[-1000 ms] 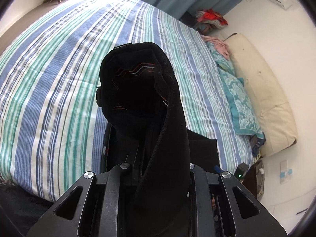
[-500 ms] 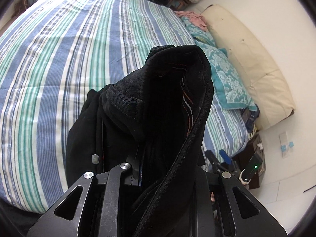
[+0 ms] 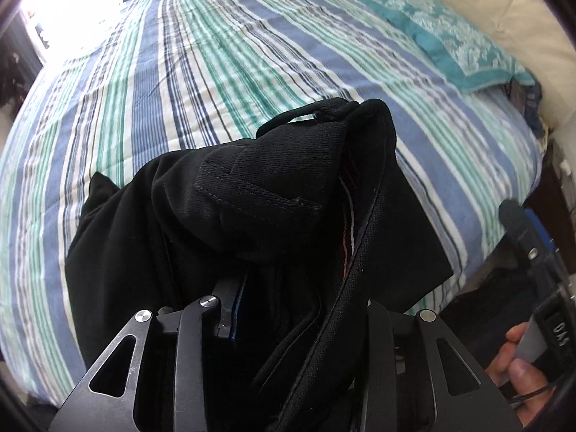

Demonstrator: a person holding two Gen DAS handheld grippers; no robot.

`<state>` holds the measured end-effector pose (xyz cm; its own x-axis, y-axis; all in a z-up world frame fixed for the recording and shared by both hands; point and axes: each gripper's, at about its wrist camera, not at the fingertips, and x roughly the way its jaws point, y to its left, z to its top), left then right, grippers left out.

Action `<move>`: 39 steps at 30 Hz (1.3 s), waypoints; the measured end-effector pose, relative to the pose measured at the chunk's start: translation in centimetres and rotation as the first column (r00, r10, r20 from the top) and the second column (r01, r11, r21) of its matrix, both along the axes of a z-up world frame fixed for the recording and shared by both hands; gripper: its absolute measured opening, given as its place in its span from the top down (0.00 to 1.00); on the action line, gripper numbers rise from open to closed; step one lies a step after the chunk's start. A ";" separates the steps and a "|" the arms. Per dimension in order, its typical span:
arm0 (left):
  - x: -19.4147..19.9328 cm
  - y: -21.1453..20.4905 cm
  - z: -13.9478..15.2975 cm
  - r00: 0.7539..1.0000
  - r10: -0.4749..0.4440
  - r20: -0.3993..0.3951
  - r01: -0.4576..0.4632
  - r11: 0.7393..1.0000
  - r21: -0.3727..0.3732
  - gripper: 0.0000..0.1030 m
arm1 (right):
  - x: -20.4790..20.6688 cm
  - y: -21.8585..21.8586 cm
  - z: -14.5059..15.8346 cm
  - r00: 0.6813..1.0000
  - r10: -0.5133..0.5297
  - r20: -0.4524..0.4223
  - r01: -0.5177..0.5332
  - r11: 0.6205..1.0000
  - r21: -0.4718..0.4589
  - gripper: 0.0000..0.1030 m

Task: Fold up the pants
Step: 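Lift the waistband with the left tool and fold it over the trouser legs, then open the left tool and release the folded trousers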

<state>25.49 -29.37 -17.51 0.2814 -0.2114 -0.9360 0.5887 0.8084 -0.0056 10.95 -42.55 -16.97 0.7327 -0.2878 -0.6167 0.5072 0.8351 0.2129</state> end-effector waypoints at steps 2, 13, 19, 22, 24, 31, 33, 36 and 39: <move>-0.6 0.5 1.0 1.000 -0.004 -0.011 0.004 1.000 -0.014 0.65 | -1.0 -1.0 0.5 0.997 -0.054 0.046 0.054 0.998 0.014 0.00; 1.4 1.4 4.0 0.999 0.033 -0.041 -0.036 0.997 -0.064 0.42 | -3.4 -6.1 -0.8 0.962 -0.262 0.081 0.239 0.945 0.223 0.00; -0.4 -2.6 7.3 0.984 -0.117 0.133 0.108 0.991 0.075 0.16 | -2.0 -4.1 0.0 0.982 -0.178 0.070 0.169 0.978 0.119 0.00; 0.7 -0.3 11.0 0.989 -0.074 0.127 0.085 0.993 -0.080 0.14 | -2.0 -4.1 0.1 0.982 -0.168 0.085 0.157 0.981 0.116 0.00; 2.0 2.1 12.8 0.991 -0.020 0.135 0.042 0.986 -0.163 0.09 | -2.0 -4.4 0.0 0.983 -0.157 0.099 0.143 0.980 0.138 0.00; 3.9 14.8 9.9 0.969 0.235 0.075 -0.213 0.950 -0.226 0.06 | 0.8 -1.4 0.0 0.945 0.253 0.209 -0.310 0.898 0.312 0.00; 3.1 18.3 7.2 0.956 0.293 0.028 -0.282 0.938 -0.204 0.06 | 2.3 2.2 -0.1 0.862 0.478 0.168 -0.506 0.802 0.318 0.03; 1.6 22.6 3.5 0.930 0.368 -0.021 -0.367 0.918 -0.153 0.06 | 2.8 7.3 -1.6 0.768 0.641 0.002 -0.606 0.725 0.329 0.15; 0.2 25.8 1.1 0.905 0.420 -0.062 -0.425 0.895 -0.138 0.06 | 1.7 8.5 -3.9 0.782 0.617 -0.084 -0.539 0.739 0.404 0.17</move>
